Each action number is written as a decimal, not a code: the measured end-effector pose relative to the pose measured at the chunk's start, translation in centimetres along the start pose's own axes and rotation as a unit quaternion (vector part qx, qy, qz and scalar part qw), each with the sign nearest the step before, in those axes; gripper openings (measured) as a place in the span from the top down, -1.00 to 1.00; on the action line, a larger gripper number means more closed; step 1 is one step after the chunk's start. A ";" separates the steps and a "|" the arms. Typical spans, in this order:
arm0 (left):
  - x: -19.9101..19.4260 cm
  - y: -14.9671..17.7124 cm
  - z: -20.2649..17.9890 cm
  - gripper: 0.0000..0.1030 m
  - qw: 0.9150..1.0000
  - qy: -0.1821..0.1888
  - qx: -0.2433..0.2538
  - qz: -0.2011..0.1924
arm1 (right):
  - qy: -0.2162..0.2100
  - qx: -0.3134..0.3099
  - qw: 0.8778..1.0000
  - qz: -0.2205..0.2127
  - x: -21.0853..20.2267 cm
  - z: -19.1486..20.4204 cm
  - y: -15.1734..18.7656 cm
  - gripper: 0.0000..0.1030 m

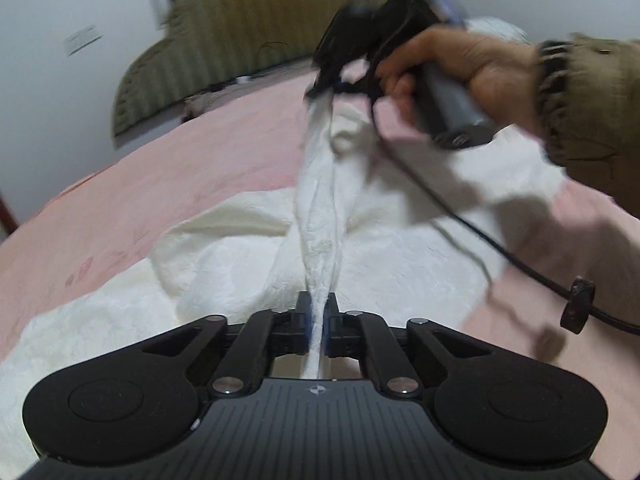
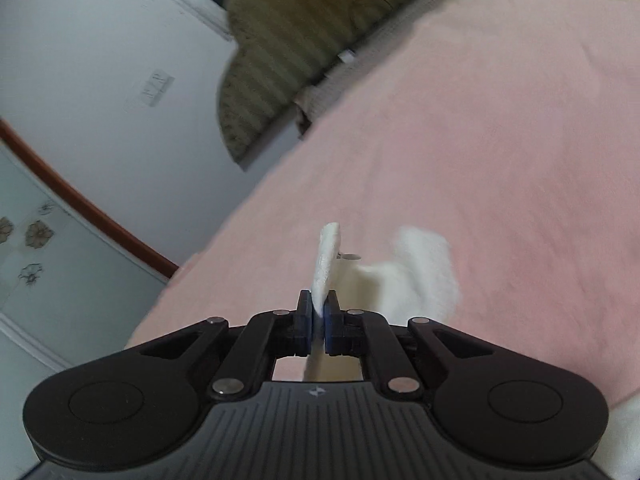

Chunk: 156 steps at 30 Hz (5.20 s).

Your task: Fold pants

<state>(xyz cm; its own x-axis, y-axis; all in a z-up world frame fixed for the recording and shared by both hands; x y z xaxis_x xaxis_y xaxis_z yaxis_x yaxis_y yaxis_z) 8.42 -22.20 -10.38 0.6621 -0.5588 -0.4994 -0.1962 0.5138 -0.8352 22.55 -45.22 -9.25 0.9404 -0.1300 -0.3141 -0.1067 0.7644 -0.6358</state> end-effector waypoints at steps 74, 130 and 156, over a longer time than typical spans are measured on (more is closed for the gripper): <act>-1.8 4.0 4.3 -0.83 0.995 -0.079 -0.048 -0.023 | 0.156 -0.046 0.986 -0.036 -25.1 -8.8 9.8 -0.99; 0.0 1.7 16.5 0.81 0.949 -0.016 -0.309 0.056 | -0.146 -0.579 0.801 0.051 -16.9 15.8 29.8 0.72; -6.2 2.1 19.1 0.18 0.932 -0.011 -0.360 0.034 | -0.170 -0.599 0.776 0.101 -16.7 16.9 32.6 0.65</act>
<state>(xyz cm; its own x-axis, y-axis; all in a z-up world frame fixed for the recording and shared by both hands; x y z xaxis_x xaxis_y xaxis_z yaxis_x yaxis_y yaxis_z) 17.73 -5.28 -4.61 0.6442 -0.5229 -0.5581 -0.6673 -0.0278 -0.7442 8.82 -7.47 -12.86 0.8746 0.2456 -0.4181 -0.2947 -0.4155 -0.8605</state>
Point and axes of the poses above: each gripper's, at about its wrist camera, not at the fingertips, and x roughly the way its jaws point, z to its left, y to its underside, the point moved 9 cm from there along x, roughly the way its jaws point, and after that the axes turned 7 degrees about -z, right-handed, at the moved point
